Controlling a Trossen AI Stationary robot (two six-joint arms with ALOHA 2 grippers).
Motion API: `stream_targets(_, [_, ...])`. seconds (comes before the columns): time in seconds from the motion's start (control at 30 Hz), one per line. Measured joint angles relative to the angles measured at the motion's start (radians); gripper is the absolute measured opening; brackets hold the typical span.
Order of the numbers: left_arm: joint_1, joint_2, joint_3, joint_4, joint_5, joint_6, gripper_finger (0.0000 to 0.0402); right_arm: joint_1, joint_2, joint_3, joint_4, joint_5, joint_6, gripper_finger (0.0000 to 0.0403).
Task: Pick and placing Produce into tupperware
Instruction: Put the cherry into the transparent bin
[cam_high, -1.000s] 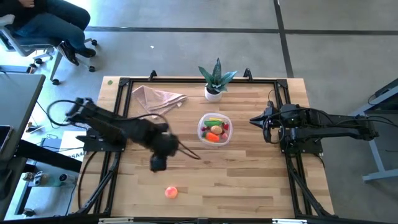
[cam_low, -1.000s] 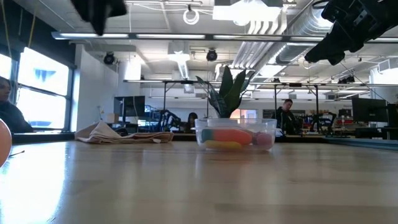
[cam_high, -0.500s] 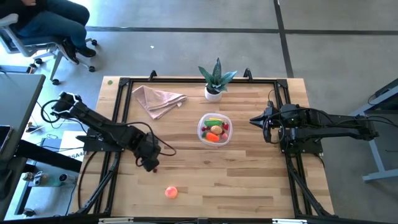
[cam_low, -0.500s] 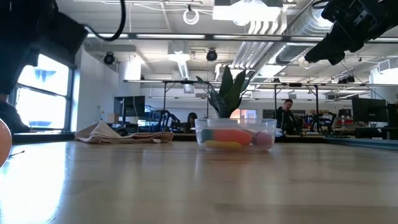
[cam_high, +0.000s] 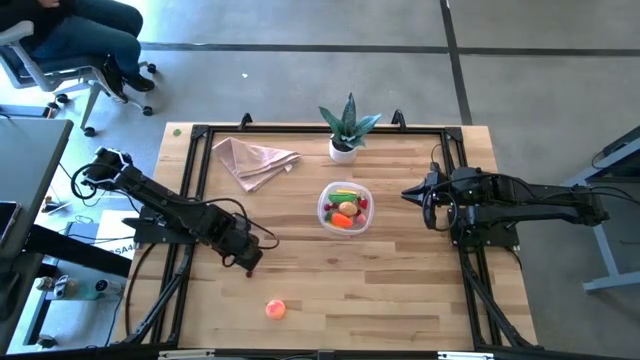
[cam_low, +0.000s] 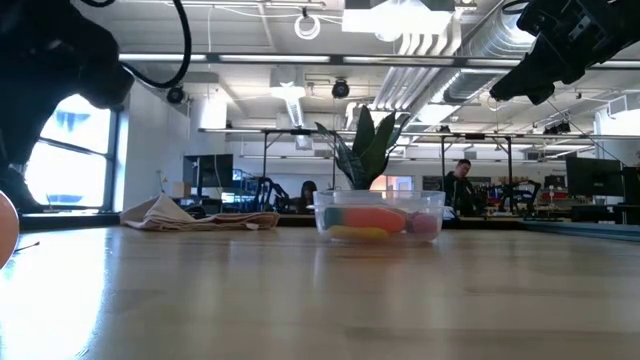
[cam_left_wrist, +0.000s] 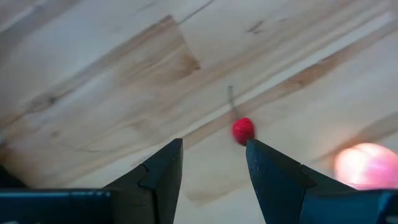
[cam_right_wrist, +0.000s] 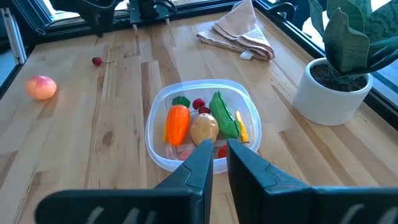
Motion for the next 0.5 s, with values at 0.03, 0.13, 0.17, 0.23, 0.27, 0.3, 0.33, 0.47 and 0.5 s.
stream_targets(0.03, [0.0, 0.0, 0.0, 0.014, 0.0, -0.001, 0.0168, 0.0, 0.0, 0.0, 0.0, 0.0, 0.0, 0.0035])
stream_targets(0.13, [0.0, 0.0, 0.0, 0.051, 0.0, -0.005, 0.0168, 0.0, 0.0, 0.0, 0.0, 0.0, 0.0, 0.0035])
stream_targets(0.17, [0.0, 0.0, 0.0, 0.056, 0.0, -0.009, 0.0168, 0.0, 0.0, 0.0, 0.0, 0.0, 0.0, 0.0035])
stream_targets(0.23, [-0.005, 0.005, 0.0, 0.062, 0.0, -0.025, 0.0168, 0.0, 0.0, 0.0, 0.0, 0.0, 0.0, 0.0035])
stream_targets(0.27, [-0.015, 0.007, 0.0, 0.062, -0.005, -0.04, 0.0168, 0.0, 0.0, 0.0, 0.0, 0.0, 0.0, 0.0035])
stream_targets(0.3, [-0.025, 0.007, 0.0, 0.061, -0.005, -0.06, 0.0168, 0.0, 0.0, 0.0, 0.0, 0.0, 0.0, 0.0035])
stream_targets(0.33, [-0.037, 0.008, 0.0, 0.065, -0.006, -0.081, 0.0168, 0.0, 0.0, 0.0, 0.0, 0.0, 0.0, 0.0035])
stream_targets(0.47, [-0.084, 0.015, 0.0, 0.085, -0.03, -0.177, 0.0168, 0.0, 0.0, 0.0, 0.0, 0.0, 0.0, 0.0035])
stream_targets(0.5, [-0.094, 0.016, 0.0, 0.092, -0.043, -0.201, 0.0168, 0.0, 0.0, 0.0, 0.0, 0.0, 0.0, 0.0035])
